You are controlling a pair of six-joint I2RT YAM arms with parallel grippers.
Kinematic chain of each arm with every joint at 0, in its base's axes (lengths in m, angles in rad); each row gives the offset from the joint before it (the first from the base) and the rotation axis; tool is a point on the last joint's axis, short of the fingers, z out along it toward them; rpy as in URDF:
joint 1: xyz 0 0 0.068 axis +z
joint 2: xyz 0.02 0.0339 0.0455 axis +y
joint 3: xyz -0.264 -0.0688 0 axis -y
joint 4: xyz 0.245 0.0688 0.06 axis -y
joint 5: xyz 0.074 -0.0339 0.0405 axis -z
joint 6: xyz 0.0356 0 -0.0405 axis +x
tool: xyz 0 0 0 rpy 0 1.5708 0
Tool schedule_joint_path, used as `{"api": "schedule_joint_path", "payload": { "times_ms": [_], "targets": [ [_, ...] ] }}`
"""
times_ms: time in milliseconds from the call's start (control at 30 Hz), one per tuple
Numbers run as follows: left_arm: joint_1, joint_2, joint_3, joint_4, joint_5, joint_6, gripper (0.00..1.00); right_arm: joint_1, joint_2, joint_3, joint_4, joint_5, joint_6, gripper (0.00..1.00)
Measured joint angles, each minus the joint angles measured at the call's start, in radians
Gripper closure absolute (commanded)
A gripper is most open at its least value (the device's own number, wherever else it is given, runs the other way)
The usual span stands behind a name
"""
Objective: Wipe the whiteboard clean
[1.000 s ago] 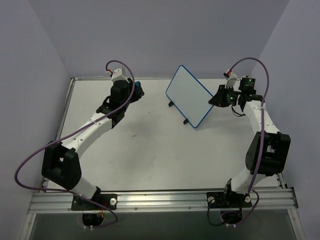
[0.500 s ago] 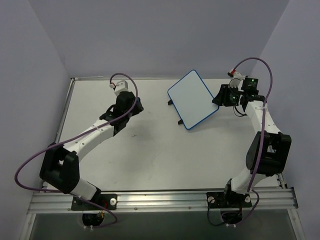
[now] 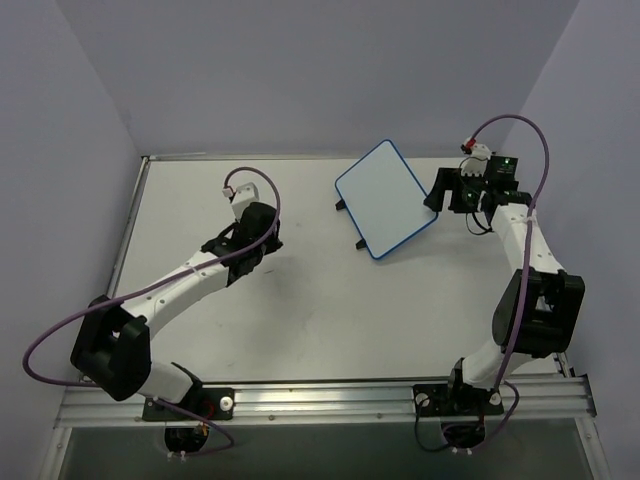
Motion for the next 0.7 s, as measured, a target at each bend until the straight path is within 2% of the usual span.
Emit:
{"api": "schedule_joint_path", "payload": {
  "times_ms": [100, 133, 367, 400, 600, 633, 700],
  "targets": [
    [-0.027, -0.002, 0.0, -0.086, -0.021, -0.017, 0.98, 0.0, -0.059, 0.0, -0.018, 0.069, 0.014, 0.13],
    [-0.034, -0.004, 0.0, -0.114, -0.026, -0.022, 0.98, 0.0, -0.093, -0.003, -0.023, 0.093, 0.021, 0.0],
    [-0.051, 0.001, 0.0, -0.247, -0.043, -0.029, 0.97, 0.004, -0.401, -0.076, -0.032, 0.178, 0.071, 0.0],
    [-0.051, 0.013, 0.0, -0.252, -0.037, -0.028, 0.88, 0.006, -0.436, -0.083, -0.032, 0.182, 0.077, 0.0],
    [-0.051, 0.123, -0.011, -0.252, 0.023, -0.016, 0.69, 0.073, -0.576, -0.168, -0.055, 0.214, 0.118, 0.0],
    [-0.051, 0.14, -0.012, -0.251, 0.031, -0.014, 0.62, 0.085, -0.597, -0.188, -0.06, 0.219, 0.126, 0.0],
    [-0.051, 0.159, -0.019, -0.245, 0.047, -0.009, 0.55, 0.103, -0.639, -0.221, -0.067, 0.229, 0.145, 0.0]
  ]
}}
